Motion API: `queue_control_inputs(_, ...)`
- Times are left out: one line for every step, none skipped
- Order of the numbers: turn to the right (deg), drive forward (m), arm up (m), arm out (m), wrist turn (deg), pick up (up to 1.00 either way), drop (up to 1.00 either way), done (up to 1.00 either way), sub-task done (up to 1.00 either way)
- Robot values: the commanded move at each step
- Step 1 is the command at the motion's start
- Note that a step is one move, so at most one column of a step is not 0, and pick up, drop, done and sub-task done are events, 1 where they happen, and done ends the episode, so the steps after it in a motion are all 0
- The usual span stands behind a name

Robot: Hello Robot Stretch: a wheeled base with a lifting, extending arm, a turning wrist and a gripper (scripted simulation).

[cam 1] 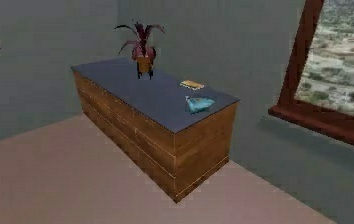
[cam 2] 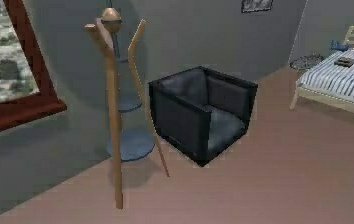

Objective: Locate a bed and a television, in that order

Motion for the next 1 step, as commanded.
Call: queue_control_inputs(-30.0,0.0,0.0,0.0,0.0,0.0,0.0,0.0,0.0)
